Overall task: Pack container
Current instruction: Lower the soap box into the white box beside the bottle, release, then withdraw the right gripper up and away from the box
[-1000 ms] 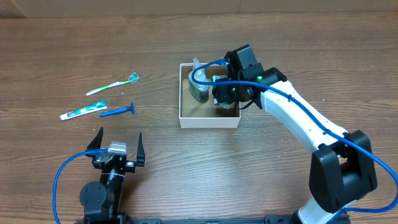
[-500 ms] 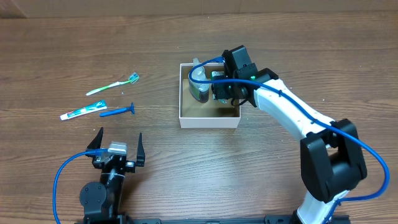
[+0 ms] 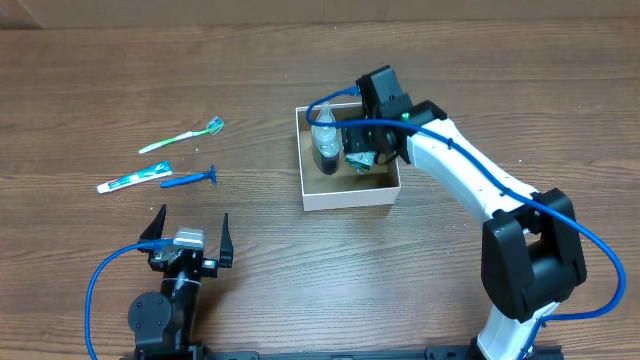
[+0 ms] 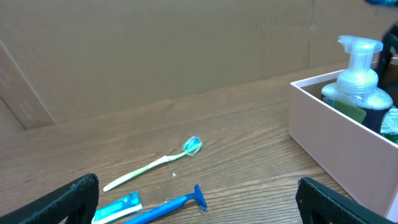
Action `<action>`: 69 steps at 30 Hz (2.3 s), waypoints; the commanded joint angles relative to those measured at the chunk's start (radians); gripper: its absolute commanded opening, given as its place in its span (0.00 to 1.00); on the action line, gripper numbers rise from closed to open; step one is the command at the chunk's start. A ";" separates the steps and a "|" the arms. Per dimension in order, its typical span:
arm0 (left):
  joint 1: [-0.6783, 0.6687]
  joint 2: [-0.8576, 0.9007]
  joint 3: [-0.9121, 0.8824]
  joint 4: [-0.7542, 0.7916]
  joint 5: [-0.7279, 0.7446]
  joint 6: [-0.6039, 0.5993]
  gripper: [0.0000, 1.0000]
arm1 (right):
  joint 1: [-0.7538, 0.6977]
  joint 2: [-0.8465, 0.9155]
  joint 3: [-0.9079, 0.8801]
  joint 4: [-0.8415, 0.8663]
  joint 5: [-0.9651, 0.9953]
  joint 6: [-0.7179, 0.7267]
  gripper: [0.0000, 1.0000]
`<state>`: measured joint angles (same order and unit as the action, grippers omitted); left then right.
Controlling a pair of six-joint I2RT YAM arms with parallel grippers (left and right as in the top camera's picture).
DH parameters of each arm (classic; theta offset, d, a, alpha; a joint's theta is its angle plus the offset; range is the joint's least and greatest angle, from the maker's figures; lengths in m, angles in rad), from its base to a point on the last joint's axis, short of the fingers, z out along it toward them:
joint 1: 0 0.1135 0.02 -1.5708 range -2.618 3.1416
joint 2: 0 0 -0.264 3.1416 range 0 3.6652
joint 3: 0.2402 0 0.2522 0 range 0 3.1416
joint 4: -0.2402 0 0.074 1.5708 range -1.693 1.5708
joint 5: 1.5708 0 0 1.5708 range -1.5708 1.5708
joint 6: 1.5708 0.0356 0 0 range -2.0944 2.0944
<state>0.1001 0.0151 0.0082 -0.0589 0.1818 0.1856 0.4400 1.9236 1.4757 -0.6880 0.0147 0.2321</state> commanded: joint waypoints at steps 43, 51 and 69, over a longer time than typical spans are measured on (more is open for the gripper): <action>0.006 -0.011 -0.003 0.000 -0.005 -0.007 1.00 | -0.276 -0.048 -0.006 -0.346 -0.054 0.084 1.00; 0.006 -0.011 -0.003 0.001 -0.006 -0.006 1.00 | -0.280 -0.048 0.014 -0.164 -0.089 -0.090 1.00; 0.006 -0.011 -0.003 0.001 -0.006 -0.006 1.00 | -0.274 -0.048 0.014 -0.077 -0.249 -0.185 0.98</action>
<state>0.1001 0.0151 0.0082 -0.0593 0.1814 0.1856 0.1585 1.8954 1.4647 -0.7712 -0.2031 0.0666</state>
